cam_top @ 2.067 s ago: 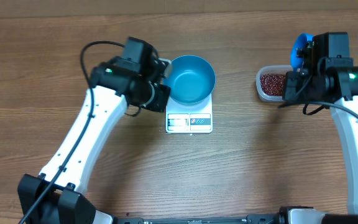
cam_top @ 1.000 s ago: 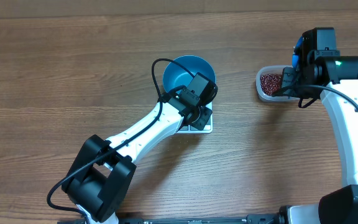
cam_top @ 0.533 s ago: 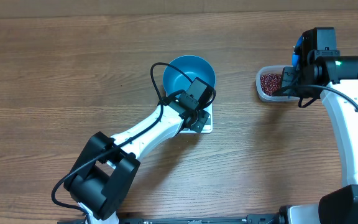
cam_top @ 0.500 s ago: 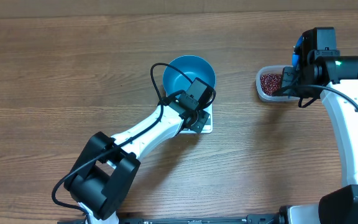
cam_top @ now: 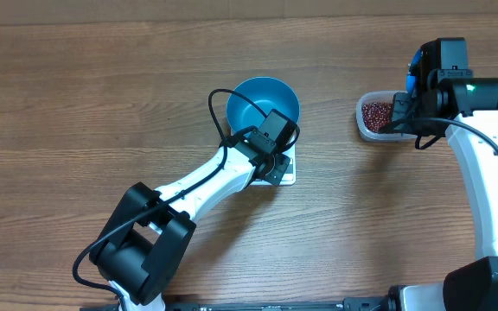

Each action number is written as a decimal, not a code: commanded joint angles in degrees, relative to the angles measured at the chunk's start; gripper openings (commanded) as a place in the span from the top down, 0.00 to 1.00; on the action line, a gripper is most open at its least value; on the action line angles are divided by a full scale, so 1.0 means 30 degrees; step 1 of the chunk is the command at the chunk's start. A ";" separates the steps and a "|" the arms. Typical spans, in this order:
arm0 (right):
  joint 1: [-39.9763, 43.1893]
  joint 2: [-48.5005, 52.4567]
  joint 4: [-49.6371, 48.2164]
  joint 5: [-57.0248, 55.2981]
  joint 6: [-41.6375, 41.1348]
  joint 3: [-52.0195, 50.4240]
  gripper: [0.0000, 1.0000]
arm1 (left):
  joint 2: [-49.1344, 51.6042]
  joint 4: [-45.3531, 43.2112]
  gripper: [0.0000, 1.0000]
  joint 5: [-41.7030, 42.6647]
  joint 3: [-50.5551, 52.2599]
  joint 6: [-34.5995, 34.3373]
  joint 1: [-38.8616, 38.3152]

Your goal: Scoop item into bowl and weigh 150g on scale

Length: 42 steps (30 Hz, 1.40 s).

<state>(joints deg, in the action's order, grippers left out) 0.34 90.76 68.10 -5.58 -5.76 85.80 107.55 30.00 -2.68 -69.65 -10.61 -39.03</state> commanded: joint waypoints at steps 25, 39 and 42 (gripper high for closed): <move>0.0036 -0.0051 -0.0168 -0.0262 -0.0073 -0.0007 0.96 | 0.0656 -0.0372 0.96 -0.0299 0.0342 -0.0328 -0.0044; 0.0036 -0.0051 -0.0160 -0.0262 -0.0073 -0.0007 0.96 | 0.1100 -0.0452 0.96 -0.0299 0.0342 -0.0321 -0.0036; 0.0036 -0.0051 -0.0160 -0.0270 -0.0073 -0.0007 0.96 | 0.1479 -0.0444 0.96 -0.0299 0.0321 -0.0313 -0.0036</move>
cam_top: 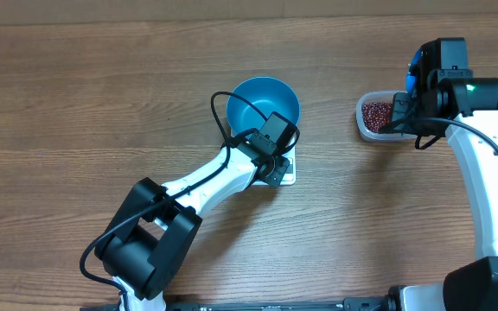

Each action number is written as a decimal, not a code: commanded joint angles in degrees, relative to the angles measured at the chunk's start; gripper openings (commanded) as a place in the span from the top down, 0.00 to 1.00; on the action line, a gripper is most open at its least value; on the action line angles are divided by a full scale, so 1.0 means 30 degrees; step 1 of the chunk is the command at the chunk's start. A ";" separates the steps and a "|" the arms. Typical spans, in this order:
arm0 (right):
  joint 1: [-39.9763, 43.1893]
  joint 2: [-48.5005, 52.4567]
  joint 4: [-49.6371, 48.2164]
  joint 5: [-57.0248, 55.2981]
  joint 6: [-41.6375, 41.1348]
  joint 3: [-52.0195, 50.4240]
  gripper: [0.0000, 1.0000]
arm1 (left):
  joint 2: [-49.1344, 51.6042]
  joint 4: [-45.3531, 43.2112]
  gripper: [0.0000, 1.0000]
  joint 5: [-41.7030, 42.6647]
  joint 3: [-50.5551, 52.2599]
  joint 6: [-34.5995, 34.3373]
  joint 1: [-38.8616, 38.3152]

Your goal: Scoop item into bowl and weigh 150g on scale

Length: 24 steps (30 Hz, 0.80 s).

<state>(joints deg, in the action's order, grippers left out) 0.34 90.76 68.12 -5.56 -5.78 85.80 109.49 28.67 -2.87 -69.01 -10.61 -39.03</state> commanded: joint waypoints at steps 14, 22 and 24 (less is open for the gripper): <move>0.0036 -0.0051 -0.0138 -0.0277 -0.0058 -0.0007 0.96 | 0.3177 0.2871 0.96 -0.0153 -0.2273 -0.0175 0.0000; 0.0036 -0.0051 -0.0109 -0.0277 -0.0058 -0.0007 0.96 | 0.4532 0.4444 0.96 -0.0102 -0.4022 -0.0044 -0.0022; 0.0036 -0.0051 -0.0109 -0.0277 -0.0058 -0.0007 0.96 | 0.4459 0.4590 0.96 -0.0095 -0.4036 -0.0044 -0.0022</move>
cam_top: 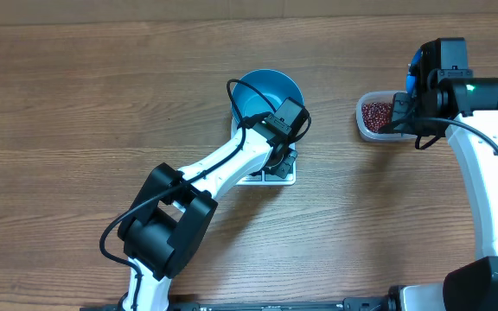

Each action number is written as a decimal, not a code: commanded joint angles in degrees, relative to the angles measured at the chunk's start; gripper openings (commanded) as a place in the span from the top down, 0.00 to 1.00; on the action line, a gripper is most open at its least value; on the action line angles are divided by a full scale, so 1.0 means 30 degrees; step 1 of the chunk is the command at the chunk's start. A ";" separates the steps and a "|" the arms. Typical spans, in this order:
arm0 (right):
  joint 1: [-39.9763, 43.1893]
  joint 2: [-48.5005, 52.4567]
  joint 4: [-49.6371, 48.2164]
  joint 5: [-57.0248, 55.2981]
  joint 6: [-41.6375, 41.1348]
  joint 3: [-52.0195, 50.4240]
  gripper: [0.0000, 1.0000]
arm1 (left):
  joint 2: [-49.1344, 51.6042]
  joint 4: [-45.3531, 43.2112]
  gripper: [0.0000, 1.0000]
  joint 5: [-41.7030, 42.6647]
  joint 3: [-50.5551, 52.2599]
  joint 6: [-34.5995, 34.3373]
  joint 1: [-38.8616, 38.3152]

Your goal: Scoop item into bowl and weigh 150g on scale

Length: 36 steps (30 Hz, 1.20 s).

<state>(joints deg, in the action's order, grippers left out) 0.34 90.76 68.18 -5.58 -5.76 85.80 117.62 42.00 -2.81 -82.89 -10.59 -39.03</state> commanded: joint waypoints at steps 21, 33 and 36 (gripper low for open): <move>0.0036 -0.0051 -0.0044 -0.0270 -0.0066 -0.0007 0.96 | 0.1107 0.1523 0.96 -0.0197 0.0568 -0.0481 -0.0058; 0.0036 -0.0051 -0.0044 -0.0270 -0.0066 -0.0007 0.96 | 0.0874 0.1763 0.96 -0.0197 0.0612 -0.0568 -0.0197; 0.0036 -0.0051 -0.0051 -0.0277 -0.0066 -0.0007 0.96 | 0.1005 0.1712 0.96 -0.0051 0.0612 -0.0561 -0.0036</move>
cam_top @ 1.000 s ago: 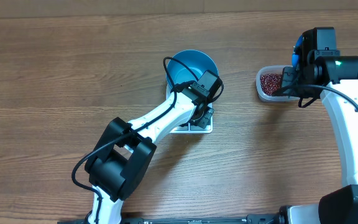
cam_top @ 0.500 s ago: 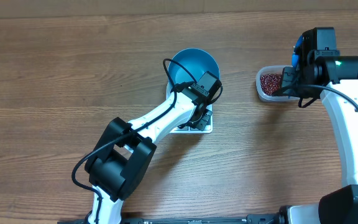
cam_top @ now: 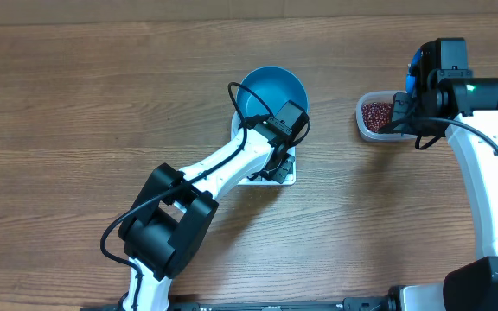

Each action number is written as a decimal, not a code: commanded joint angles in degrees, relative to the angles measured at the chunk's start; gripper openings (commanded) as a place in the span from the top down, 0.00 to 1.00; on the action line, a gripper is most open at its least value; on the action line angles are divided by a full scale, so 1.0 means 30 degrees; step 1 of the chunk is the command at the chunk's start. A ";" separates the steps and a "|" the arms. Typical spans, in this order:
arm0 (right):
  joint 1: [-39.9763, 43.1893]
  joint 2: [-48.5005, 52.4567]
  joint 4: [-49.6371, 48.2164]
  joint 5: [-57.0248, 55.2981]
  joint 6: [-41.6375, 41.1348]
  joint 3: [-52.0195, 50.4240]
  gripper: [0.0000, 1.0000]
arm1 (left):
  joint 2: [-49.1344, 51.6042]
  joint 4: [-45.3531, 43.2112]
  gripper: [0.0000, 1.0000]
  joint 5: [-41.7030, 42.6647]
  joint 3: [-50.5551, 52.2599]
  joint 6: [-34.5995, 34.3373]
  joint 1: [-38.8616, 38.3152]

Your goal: Scoop item into bowl and weigh 150g on scale

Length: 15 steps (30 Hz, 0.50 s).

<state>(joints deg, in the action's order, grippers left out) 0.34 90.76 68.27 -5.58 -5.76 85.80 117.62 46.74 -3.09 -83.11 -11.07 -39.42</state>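
Observation:
A blue bowl (cam_top: 266,89) sits on the far end of a white scale (cam_top: 247,177) in the middle of the table. My left gripper (cam_top: 281,149) hangs over the bowl's near rim and the scale. The wrist hides its fingers, so their state is unclear. At the right, a clear tub of red beans (cam_top: 374,115) rests on the table. My right gripper (cam_top: 401,109) is at the tub's right edge, holding a blue scoop (cam_top: 414,73) whose end sticks out beside the wrist.
Brown wooden tabletop all around. The left arm stretches from the near left edge up to the scale. The right arm runs along the right side. A black cable loops over the bowl's left rim.
The bowl sits a touch farther up and right on the scale. My left gripper stays at its near rim. The right arm has not moved.
At first the bowl stood slightly left on the scale with my left gripper at its near rim. By 1.2 s ago, gripper and bowl had both shifted right and farther away, uncovering the scale's left side. The right gripper stayed at the bean tub throughout.

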 commanded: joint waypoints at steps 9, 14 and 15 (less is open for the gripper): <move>0.0036 -0.0051 -0.0080 -0.0270 -0.0066 -0.0007 0.96 | 0.1013 -0.0233 0.96 0.0896 0.0867 -0.0466 0.0780; 0.0036 -0.0051 -0.0080 -0.0270 -0.0066 -0.0007 0.96 | 0.1180 -0.0393 0.96 0.0889 0.0903 -0.0466 0.0780; 0.0036 -0.0051 -0.0080 -0.0270 -0.0066 -0.0007 0.96 | 0.1224 -0.0423 0.96 0.0896 0.0903 -0.0466 0.0780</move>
<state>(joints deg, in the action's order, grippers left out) 0.34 90.76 68.25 -5.61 -5.76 85.80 117.60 46.26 0.36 -82.96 -11.73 -37.78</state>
